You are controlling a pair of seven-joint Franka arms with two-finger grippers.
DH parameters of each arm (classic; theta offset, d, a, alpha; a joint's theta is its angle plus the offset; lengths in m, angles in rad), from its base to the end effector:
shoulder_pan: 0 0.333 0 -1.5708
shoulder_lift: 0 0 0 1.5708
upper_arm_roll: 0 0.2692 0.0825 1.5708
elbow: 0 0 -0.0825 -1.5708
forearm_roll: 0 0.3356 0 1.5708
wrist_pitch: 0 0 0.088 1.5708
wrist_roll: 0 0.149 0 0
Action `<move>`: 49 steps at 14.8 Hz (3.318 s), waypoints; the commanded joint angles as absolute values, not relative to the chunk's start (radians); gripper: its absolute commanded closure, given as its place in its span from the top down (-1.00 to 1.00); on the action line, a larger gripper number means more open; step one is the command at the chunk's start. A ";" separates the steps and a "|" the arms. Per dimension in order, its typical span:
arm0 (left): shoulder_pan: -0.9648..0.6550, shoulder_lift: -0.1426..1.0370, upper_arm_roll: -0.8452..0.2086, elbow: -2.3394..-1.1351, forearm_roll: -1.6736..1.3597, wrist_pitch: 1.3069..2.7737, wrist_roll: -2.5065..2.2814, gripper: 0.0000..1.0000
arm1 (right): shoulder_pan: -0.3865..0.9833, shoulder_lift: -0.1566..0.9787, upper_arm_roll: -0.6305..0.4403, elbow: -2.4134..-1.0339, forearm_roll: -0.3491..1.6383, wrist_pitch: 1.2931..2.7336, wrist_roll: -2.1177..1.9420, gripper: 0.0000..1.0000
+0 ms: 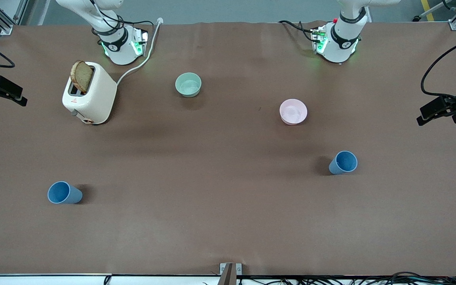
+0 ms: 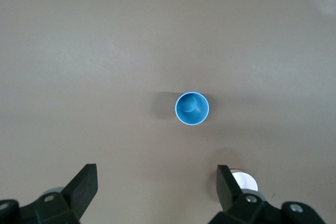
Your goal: Stack blue cups with both arms
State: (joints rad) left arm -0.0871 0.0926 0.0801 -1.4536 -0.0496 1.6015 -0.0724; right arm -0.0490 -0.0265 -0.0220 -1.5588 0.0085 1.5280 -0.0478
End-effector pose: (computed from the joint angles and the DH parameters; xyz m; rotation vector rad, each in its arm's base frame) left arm 0.5365 -0.0127 0.5405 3.0945 0.1006 0.0834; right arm 0.4937 -0.0339 0.5503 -3.1321 0.0358 0.0059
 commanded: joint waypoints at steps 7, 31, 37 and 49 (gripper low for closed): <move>-0.092 0.086 0.063 -1.453 -0.057 1.585 -0.081 1.00 | -0.064 -0.021 -0.011 -1.554 0.008 1.529 -0.048 1.00; -0.075 0.442 0.058 -1.719 -0.060 2.003 -0.066 1.00 | -0.247 0.544 -0.011 -1.571 0.086 2.190 -0.210 0.98; -0.103 0.485 0.054 -1.736 -0.060 2.033 -0.081 1.00 | -0.256 0.638 -0.003 -1.566 0.117 2.292 -0.210 0.92; -0.120 0.531 0.054 -1.736 -0.057 2.011 -0.077 -0.19 | -0.235 0.687 -0.005 -1.557 0.207 2.335 -0.202 -0.63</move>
State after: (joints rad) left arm -0.1156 0.5331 0.0538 -1.7443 -0.0502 2.0172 -0.0754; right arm -0.2372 0.6908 -0.0092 -1.5634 0.1873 2.3420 -0.1983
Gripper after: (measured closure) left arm 0.211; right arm 0.621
